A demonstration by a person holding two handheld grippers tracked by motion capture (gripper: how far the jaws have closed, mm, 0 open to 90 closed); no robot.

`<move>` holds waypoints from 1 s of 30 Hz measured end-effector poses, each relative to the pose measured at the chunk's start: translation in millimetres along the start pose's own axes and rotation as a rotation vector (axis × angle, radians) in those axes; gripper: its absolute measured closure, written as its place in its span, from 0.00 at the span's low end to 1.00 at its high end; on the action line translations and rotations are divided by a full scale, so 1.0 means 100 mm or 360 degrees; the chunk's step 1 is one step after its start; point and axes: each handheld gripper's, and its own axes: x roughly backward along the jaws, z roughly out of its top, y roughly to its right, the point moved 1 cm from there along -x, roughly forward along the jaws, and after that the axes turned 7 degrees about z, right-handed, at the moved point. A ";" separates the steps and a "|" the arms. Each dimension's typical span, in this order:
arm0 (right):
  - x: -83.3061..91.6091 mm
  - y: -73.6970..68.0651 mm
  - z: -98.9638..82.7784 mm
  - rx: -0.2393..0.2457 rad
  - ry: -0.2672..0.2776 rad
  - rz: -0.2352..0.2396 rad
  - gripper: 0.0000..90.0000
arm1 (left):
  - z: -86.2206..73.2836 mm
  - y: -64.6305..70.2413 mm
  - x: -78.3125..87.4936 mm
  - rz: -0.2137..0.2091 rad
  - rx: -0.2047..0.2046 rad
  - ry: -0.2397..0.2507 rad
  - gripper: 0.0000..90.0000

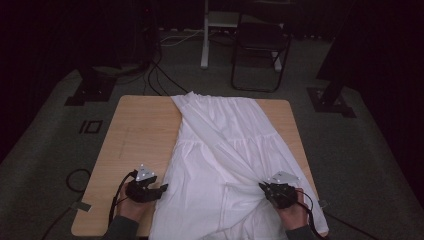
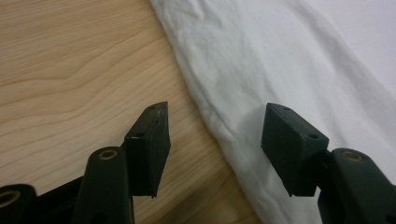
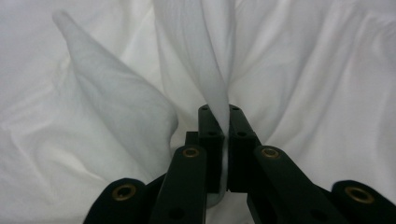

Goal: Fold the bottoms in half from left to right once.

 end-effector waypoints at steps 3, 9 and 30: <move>0.10 0.05 0.03 -0.0031 0.0074 -0.0015 0.97 | 0.00 0.05 -0.05 -0.0037 -0.0022 -0.0022 0.48; 0.12 0.08 0.04 -0.0046 0.0091 0.0045 0.97 | 0.06 0.19 -0.05 -0.0138 -0.0125 -0.0009 0.99; 0.32 1.07 -0.14 -0.0307 0.0157 -0.0339 0.98 | 0.65 0.84 -0.16 0.0022 -0.0204 0.0138 0.57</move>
